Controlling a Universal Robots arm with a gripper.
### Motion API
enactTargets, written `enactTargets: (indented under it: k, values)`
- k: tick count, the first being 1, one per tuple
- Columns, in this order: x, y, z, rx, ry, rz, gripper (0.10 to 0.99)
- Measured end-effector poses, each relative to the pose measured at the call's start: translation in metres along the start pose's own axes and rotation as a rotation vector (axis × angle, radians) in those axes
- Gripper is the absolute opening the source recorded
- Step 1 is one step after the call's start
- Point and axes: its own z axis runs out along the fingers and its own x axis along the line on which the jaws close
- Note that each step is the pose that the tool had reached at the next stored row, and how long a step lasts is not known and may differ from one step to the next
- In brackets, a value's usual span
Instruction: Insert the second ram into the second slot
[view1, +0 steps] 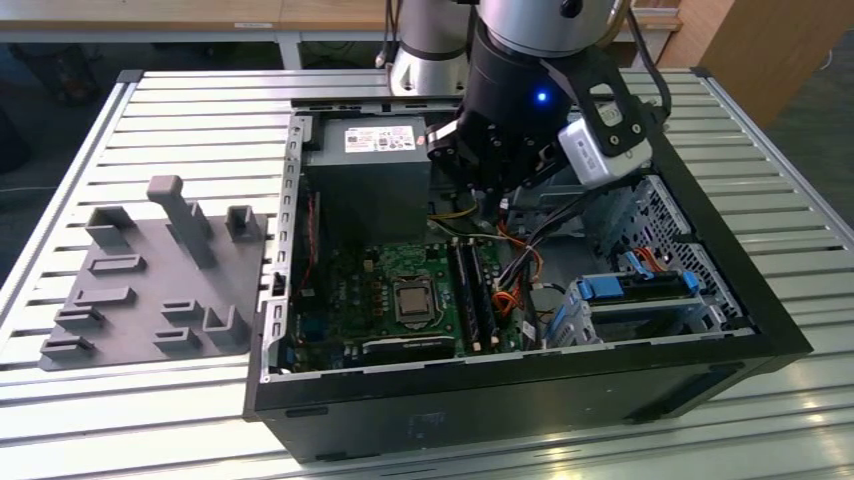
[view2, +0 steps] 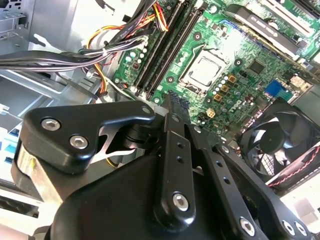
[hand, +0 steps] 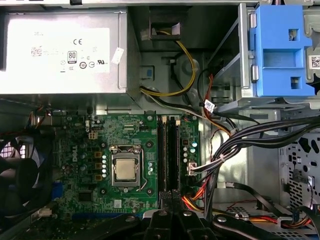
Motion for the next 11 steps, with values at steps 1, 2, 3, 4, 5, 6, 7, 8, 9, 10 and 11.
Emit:
enactTargets:
  k: [1, 2, 3, 4, 5, 6, 7, 8, 9, 10, 11]
  values:
    - [0.0, 0.0, 0.0012, 0.0, 0.0, 0.0, 0.106]
    - [0.0, -0.0001, 0.0026, 0.0, 0.0, 0.0, 0.106]
    - [0.0, -0.0002, 0.0043, 0.0, 0.0, 0.0, 0.106]
    - [0.0, -0.0003, 0.0062, 0.0, 0.0, 0.0, 0.106]
    - [0.0, -0.0004, 0.0077, 0.0, 0.0, 0.0, 0.106]
    - [0.0, -0.0005, 0.009, 0.0, 0.0, 0.0, 0.106]
    - [0.0, -0.0006, 0.0103, 0.0, 0.0, 0.0, 0.106]
    - [-0.0001, -0.0007, 0.0117, 0.0, 0.0, 0.0, 0.106]
    - [-0.0001, -0.0007, 0.0133, 0.0, 0.0001, 0.0, 0.106]
    - [-0.0001, -0.0008, 0.0149, 0.0, 0.0001, 0.0, 0.106]
    - [-0.0001, -0.0009, 0.0168, 0.0, 0.0, 0.0, 0.106]
